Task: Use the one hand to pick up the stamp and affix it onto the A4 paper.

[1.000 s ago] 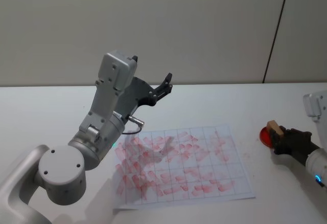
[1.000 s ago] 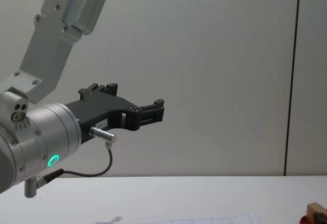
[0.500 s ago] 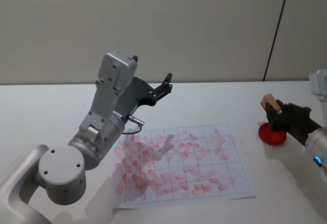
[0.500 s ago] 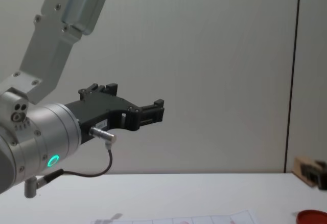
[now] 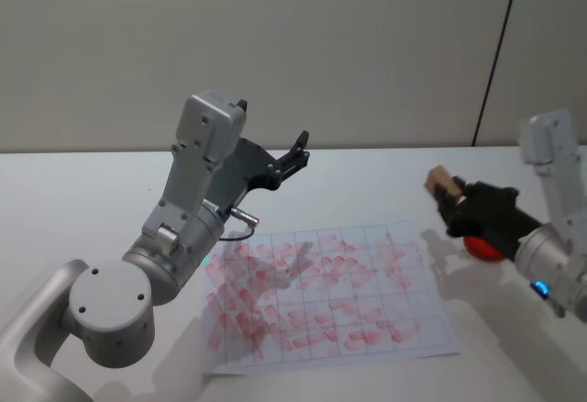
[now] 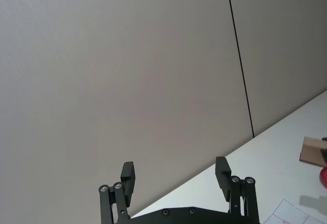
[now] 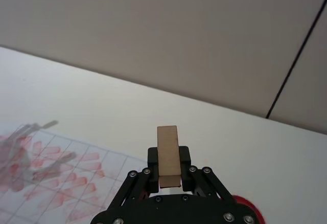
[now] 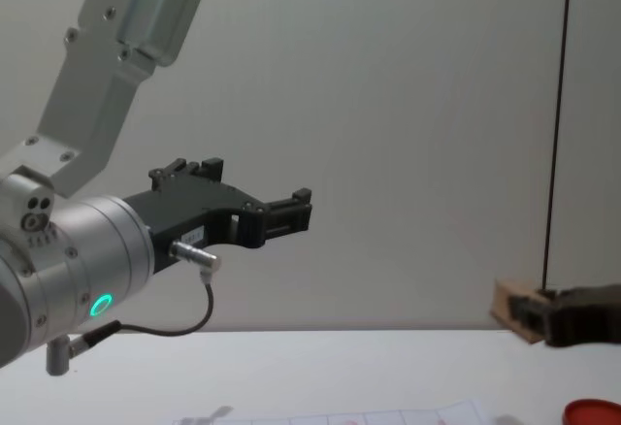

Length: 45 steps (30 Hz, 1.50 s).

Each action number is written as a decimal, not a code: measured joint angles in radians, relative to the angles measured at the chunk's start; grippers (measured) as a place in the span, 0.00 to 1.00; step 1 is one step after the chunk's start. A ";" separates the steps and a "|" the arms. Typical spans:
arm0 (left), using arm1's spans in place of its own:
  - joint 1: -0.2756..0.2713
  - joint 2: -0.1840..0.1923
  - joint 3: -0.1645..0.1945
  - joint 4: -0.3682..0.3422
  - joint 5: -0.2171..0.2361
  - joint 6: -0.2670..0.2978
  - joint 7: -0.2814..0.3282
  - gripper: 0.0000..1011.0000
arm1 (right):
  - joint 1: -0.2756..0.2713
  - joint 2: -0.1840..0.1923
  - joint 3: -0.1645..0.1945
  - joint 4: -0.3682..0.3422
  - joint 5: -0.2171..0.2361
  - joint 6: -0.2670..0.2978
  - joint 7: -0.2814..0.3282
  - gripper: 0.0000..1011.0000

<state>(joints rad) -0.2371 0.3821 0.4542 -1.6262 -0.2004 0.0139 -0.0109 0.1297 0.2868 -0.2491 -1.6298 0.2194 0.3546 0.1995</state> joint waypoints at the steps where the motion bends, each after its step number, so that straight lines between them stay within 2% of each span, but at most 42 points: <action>1: 0.000 0.000 0.000 0.000 0.000 0.000 0.000 0.99 | -0.003 -0.003 -0.008 -0.006 -0.006 0.012 0.006 0.21; 10: 0.000 0.000 0.000 0.000 0.000 0.000 0.000 0.99 | -0.026 -0.013 -0.044 -0.028 -0.047 0.078 0.038 0.21; 23: 0.000 0.000 0.000 0.000 0.000 0.000 0.000 0.99 | -0.054 -0.006 -0.069 -0.034 -0.079 0.123 0.075 0.21; 33: 0.000 0.000 0.000 0.000 0.000 0.000 0.000 0.99 | -0.064 0.001 -0.076 -0.008 -0.094 0.124 0.105 0.21; 45: 0.000 0.000 0.000 0.000 0.000 0.000 0.000 0.99 | -0.064 0.001 -0.087 0.050 -0.112 0.074 0.148 0.21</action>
<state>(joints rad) -0.2371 0.3821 0.4542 -1.6262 -0.2004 0.0139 -0.0109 0.0660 0.2876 -0.3361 -1.5802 0.1071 0.4288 0.3472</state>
